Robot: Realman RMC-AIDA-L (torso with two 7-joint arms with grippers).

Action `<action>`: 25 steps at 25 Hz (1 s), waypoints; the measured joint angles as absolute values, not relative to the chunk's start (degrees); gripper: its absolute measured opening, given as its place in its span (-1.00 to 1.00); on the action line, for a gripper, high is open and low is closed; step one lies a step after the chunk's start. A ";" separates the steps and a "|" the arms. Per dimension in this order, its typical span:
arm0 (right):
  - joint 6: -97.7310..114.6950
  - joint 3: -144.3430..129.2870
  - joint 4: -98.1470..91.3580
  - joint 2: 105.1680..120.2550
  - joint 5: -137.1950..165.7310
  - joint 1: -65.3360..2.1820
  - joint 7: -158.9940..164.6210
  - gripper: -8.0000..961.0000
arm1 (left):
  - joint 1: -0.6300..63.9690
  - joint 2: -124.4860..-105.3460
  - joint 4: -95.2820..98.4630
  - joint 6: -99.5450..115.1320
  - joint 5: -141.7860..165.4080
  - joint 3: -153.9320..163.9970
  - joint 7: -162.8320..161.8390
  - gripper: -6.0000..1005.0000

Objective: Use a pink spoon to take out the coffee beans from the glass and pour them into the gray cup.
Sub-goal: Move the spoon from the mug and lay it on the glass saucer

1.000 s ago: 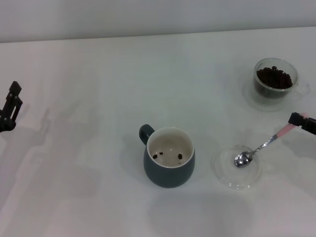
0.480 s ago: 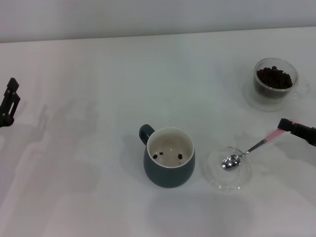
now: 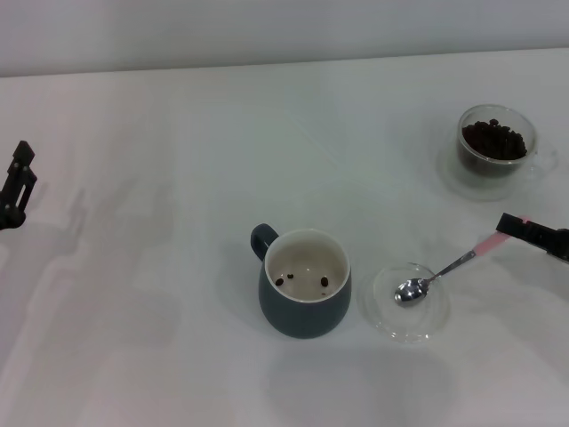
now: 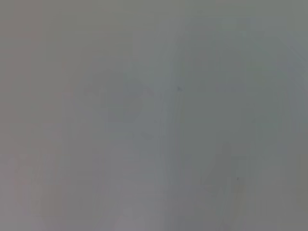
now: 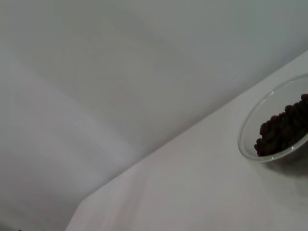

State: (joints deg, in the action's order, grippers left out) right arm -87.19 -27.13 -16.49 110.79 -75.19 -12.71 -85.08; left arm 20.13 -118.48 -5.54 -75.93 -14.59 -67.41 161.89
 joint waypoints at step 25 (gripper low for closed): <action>-86.27 -29.04 -16.29 112.32 -73.56 -13.46 -77.08 -0.66 | 20.12 -118.56 -5.80 -75.94 -14.59 -67.41 161.89 0.04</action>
